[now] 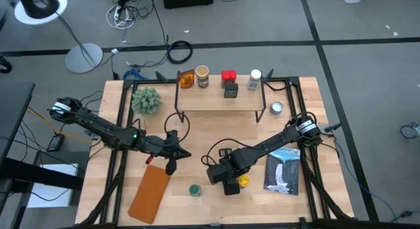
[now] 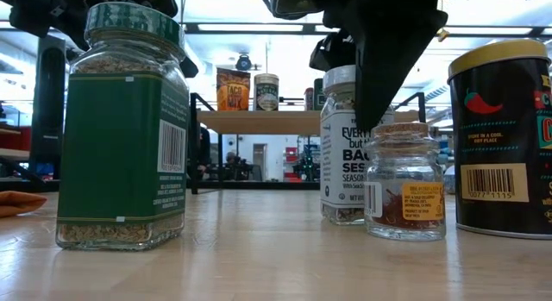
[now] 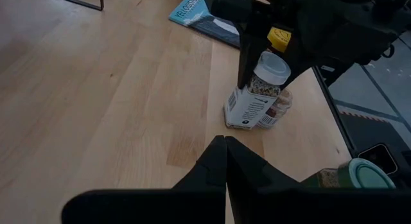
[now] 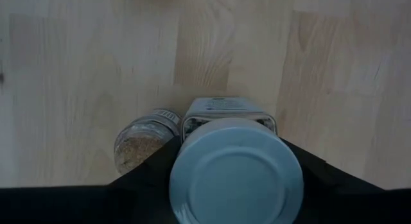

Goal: Shelf spices
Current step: Put the white seasoning bottle on the shelf, then put the green seasoning bottle on the shelf

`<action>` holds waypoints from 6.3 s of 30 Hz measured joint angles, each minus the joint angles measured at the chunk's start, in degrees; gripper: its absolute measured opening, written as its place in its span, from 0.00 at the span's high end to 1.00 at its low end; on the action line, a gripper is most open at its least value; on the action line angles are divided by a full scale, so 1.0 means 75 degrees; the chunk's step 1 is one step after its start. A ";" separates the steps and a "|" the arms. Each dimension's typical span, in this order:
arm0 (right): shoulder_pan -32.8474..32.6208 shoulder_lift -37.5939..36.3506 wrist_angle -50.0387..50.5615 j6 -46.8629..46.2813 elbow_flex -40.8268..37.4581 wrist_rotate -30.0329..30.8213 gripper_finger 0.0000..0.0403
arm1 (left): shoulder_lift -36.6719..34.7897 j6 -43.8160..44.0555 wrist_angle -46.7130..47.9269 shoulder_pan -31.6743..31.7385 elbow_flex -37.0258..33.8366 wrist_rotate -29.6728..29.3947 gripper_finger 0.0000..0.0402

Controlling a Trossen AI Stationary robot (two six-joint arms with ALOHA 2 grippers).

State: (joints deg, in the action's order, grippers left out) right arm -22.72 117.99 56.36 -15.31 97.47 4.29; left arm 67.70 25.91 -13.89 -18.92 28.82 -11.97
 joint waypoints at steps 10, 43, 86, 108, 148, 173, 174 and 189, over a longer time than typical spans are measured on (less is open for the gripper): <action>0.0248 -0.0771 0.0128 -0.0126 -0.0003 0.0309 0.52 | 0.0000 -0.0008 0.0000 0.0000 0.0000 -0.0003 0.99; 0.5797 -0.4272 0.3472 0.3177 0.0011 0.0649 0.52 | 0.0000 -0.0250 -0.0004 0.0012 0.0003 -0.0020 0.99; 0.6746 -0.3873 0.3483 0.4397 0.0009 0.0255 0.41 | 0.0000 -0.0217 -0.0407 0.0015 0.0006 0.0000 0.99; 0.6735 -0.3873 0.3444 0.4835 0.0003 0.0268 0.42 | 0.0000 -0.0216 -0.0405 0.0015 0.0006 -0.0003 0.99; 0.6735 -0.3885 0.3439 0.4590 0.0003 0.0304 0.29 | 0.0000 -0.0214 -0.0474 0.0015 0.0003 -0.0006 0.99; 0.6735 -0.3915 0.3530 0.4590 0.0003 0.0662 0.14 | 0.0000 -0.0216 -0.0472 0.0015 0.0003 -0.0006 0.99; 0.6734 -0.3942 0.3523 0.4591 0.0003 0.0662 0.14 | 0.0000 -0.0216 -0.0472 0.0015 0.0003 -0.0006 0.99; 0.6655 -0.5320 0.3529 0.4261 0.0003 0.0653 0.14 | 0.0000 -0.0216 -0.0472 0.0013 0.0003 -0.0006 0.99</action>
State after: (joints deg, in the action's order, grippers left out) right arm 27.19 78.09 82.83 16.65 97.49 9.19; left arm 67.70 24.29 -17.43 -18.82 28.84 -12.01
